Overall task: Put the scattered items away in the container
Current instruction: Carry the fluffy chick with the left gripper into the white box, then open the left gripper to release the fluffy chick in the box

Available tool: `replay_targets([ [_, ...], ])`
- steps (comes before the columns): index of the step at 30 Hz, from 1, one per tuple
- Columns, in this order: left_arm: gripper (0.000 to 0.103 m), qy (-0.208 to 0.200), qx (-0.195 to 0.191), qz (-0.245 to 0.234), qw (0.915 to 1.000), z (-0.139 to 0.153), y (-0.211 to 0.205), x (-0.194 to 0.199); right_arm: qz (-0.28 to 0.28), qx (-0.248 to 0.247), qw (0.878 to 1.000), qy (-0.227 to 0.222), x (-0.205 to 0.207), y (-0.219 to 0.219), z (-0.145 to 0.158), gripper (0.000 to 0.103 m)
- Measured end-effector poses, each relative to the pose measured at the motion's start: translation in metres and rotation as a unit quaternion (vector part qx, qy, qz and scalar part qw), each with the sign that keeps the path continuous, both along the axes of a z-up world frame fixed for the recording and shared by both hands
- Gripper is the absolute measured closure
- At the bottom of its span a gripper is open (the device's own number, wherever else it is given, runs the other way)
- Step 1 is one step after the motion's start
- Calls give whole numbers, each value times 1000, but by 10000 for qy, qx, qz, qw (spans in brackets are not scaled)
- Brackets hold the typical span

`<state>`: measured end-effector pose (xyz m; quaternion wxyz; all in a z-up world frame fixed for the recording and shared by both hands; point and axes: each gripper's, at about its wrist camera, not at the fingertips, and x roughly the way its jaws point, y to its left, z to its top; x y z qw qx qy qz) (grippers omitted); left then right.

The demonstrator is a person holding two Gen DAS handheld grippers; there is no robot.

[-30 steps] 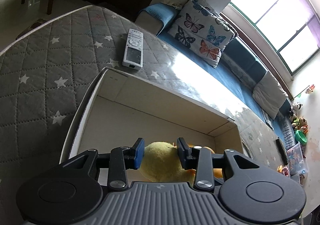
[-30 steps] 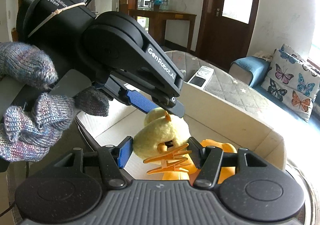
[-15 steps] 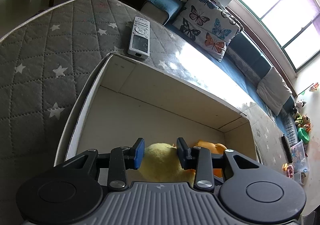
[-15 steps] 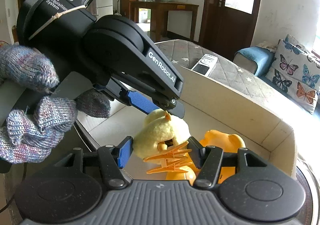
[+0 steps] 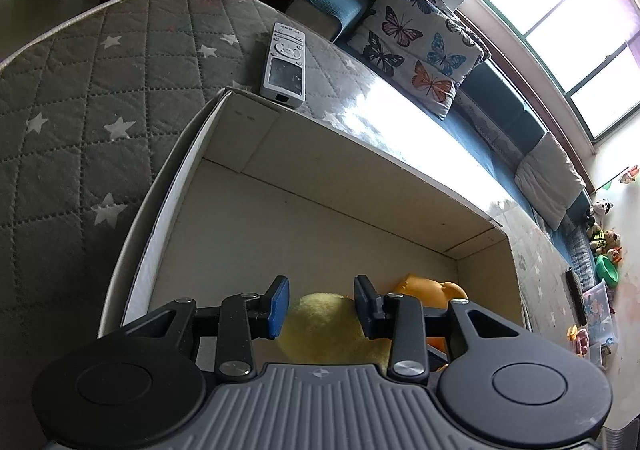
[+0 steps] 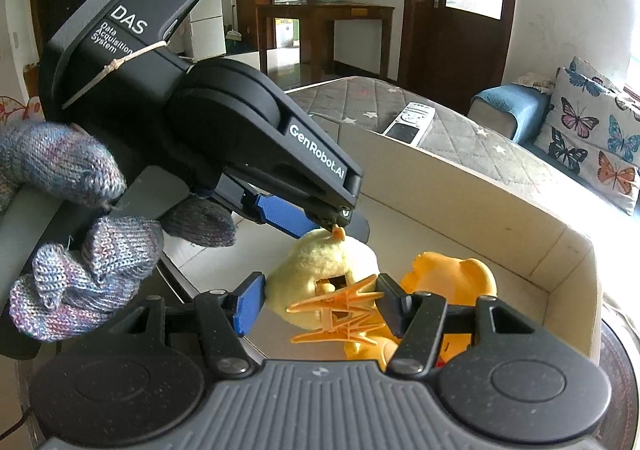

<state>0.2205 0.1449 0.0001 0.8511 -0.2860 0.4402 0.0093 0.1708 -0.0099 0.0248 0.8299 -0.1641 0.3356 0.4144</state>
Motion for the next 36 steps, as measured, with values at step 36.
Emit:
replay_targets([
  [36,64,-316,704,-146,9969,30,-13,-18,-382,-13,9989,-284,-7,-15,16,41],
])
